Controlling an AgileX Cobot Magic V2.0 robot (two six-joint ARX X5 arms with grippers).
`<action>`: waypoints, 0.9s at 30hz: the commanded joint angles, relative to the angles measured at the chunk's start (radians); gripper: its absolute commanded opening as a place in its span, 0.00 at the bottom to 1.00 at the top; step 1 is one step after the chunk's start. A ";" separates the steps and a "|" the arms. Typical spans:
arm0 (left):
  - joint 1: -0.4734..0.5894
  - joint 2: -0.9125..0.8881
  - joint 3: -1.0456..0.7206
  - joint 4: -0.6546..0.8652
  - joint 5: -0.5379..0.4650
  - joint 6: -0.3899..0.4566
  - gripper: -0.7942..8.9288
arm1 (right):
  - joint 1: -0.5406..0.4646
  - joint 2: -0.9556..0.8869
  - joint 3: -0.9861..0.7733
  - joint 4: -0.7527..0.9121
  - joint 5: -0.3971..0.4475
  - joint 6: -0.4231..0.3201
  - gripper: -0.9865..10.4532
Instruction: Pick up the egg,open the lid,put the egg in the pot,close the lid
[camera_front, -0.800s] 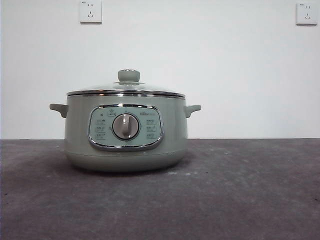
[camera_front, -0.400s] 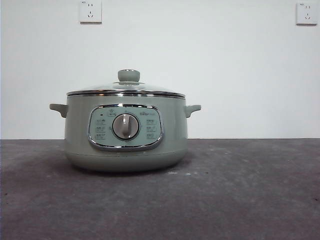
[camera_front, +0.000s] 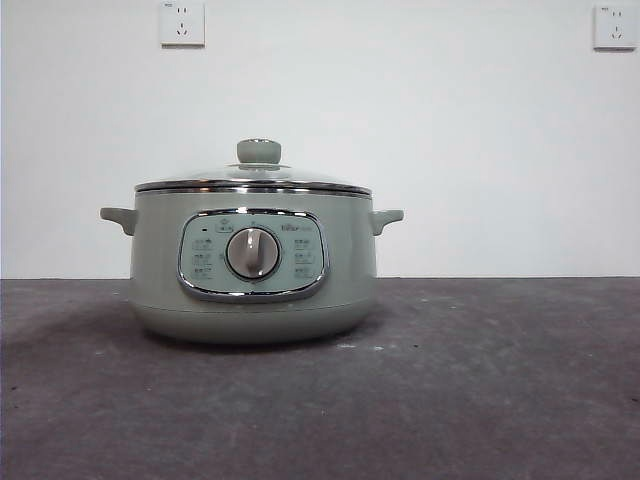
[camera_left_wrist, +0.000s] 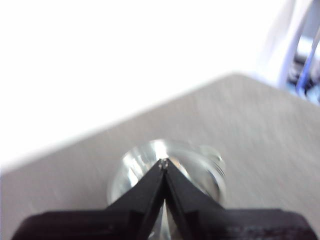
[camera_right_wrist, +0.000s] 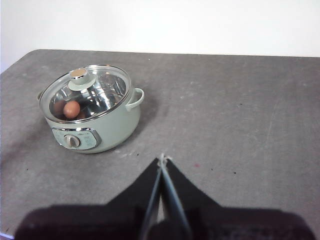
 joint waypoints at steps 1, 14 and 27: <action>0.071 -0.129 -0.226 0.159 0.003 0.019 0.08 | 0.001 0.000 -0.007 -0.027 0.002 0.011 0.09; 0.242 -0.614 -1.072 0.600 -0.111 0.003 0.08 | 0.001 0.001 -0.007 -0.027 0.002 0.011 0.09; 0.255 -0.887 -1.413 0.631 -0.286 -0.079 0.08 | 0.001 0.002 -0.007 -0.027 0.002 0.011 0.09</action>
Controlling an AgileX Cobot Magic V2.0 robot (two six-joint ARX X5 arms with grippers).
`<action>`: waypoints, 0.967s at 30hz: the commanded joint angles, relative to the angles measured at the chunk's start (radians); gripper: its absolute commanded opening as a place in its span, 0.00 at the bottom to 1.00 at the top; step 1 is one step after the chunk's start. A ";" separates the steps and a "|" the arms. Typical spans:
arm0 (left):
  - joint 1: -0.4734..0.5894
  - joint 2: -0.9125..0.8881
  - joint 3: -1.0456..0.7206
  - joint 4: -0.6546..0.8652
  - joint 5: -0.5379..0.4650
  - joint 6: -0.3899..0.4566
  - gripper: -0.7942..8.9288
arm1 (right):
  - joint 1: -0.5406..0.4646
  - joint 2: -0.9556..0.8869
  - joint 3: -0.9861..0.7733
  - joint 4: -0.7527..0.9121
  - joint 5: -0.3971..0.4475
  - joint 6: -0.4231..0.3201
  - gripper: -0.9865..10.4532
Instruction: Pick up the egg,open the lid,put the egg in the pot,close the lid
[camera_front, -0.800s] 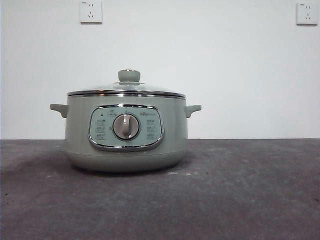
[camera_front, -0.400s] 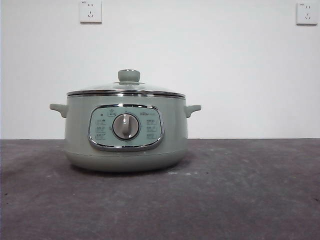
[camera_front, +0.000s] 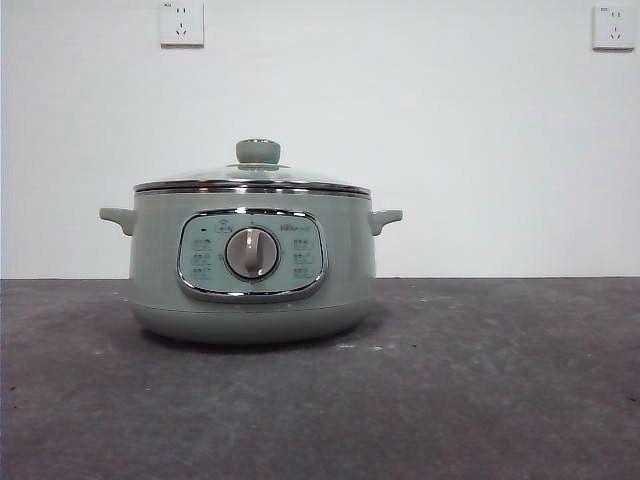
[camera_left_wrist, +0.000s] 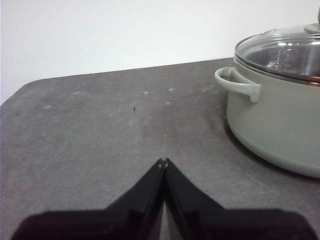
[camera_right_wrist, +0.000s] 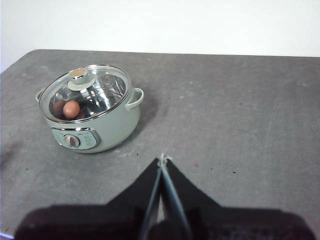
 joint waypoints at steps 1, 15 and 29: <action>0.010 -0.042 -0.045 0.006 -0.003 -0.032 0.08 | 0.001 0.001 -0.007 -0.027 0.002 0.011 0.09; 0.025 -0.096 -0.083 -0.043 0.004 -0.072 0.08 | 0.001 0.002 -0.007 -0.027 0.002 0.011 0.09; 0.025 -0.047 -0.083 -0.043 0.005 -0.072 0.08 | 0.001 0.002 -0.006 -0.027 0.002 0.011 0.09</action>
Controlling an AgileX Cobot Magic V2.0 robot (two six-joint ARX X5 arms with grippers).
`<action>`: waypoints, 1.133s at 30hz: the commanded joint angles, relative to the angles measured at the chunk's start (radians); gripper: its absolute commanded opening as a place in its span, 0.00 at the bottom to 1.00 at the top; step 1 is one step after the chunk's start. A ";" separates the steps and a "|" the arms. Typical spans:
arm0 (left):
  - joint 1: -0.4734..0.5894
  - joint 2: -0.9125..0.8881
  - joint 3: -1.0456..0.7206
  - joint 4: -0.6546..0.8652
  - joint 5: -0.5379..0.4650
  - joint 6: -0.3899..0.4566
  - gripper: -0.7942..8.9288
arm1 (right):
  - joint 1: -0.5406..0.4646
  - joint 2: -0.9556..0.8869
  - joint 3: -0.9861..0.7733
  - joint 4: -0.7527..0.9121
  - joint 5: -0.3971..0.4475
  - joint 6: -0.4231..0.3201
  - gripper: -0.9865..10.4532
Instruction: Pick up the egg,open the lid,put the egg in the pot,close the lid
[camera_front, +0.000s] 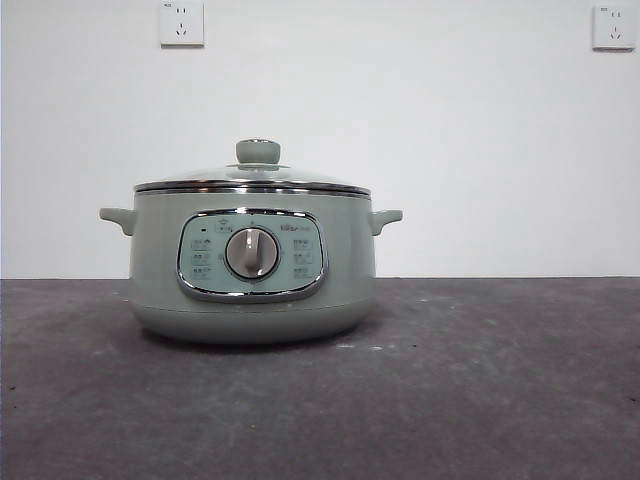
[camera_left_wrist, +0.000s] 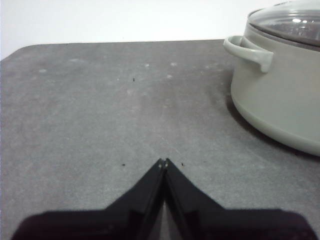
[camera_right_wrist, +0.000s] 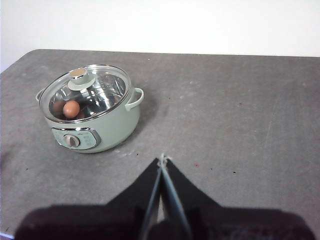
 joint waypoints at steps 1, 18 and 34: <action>0.003 0.007 -0.010 0.008 0.000 -0.006 0.08 | 0.001 0.001 -0.006 -0.027 0.001 0.011 0.09; 0.003 0.018 -0.010 0.008 0.000 -0.006 0.08 | -0.410 -0.155 -0.396 0.497 -0.217 -0.272 0.09; 0.003 0.018 -0.010 0.008 0.000 -0.006 0.08 | -0.655 -0.519 -1.300 1.130 -0.364 -0.293 0.09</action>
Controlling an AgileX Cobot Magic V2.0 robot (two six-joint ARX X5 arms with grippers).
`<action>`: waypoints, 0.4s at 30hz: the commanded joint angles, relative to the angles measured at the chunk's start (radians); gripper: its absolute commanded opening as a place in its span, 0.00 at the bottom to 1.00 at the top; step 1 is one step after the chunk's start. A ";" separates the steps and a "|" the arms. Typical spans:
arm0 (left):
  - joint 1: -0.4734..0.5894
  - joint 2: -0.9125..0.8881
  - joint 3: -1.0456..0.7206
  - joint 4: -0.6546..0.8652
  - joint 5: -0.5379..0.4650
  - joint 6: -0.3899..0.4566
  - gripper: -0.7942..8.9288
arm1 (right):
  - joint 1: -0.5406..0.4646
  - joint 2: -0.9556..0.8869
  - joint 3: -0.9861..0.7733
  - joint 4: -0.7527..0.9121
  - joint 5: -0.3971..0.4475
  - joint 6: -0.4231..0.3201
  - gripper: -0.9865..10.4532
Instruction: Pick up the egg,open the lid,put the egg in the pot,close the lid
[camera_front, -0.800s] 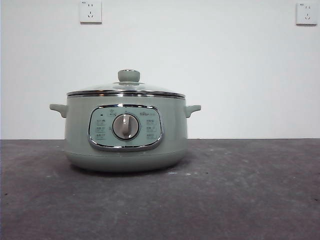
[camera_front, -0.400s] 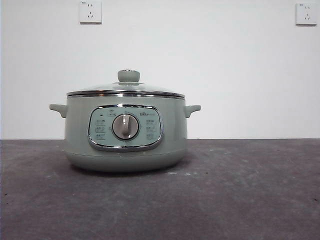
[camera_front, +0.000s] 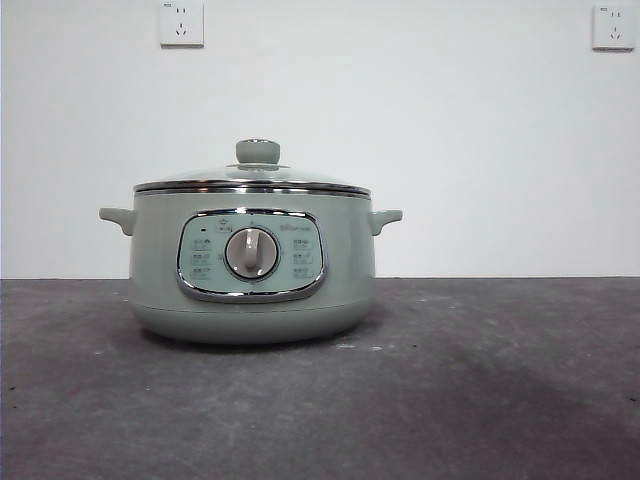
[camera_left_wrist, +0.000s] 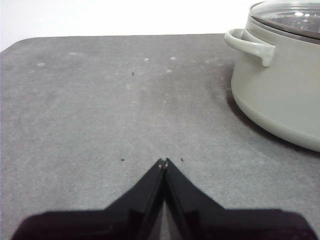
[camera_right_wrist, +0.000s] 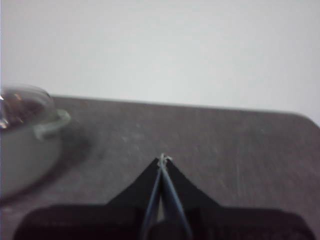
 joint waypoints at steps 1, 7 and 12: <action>0.003 0.000 -0.010 0.007 0.000 -0.004 0.08 | -0.004 -0.040 -0.095 0.023 0.021 -0.002 0.09; 0.003 0.003 -0.010 0.007 0.000 -0.004 0.08 | -0.004 -0.040 -0.209 0.036 0.023 0.010 0.09; 0.003 0.006 -0.010 0.009 0.000 -0.004 0.08 | -0.004 -0.040 -0.237 0.063 0.023 0.024 0.09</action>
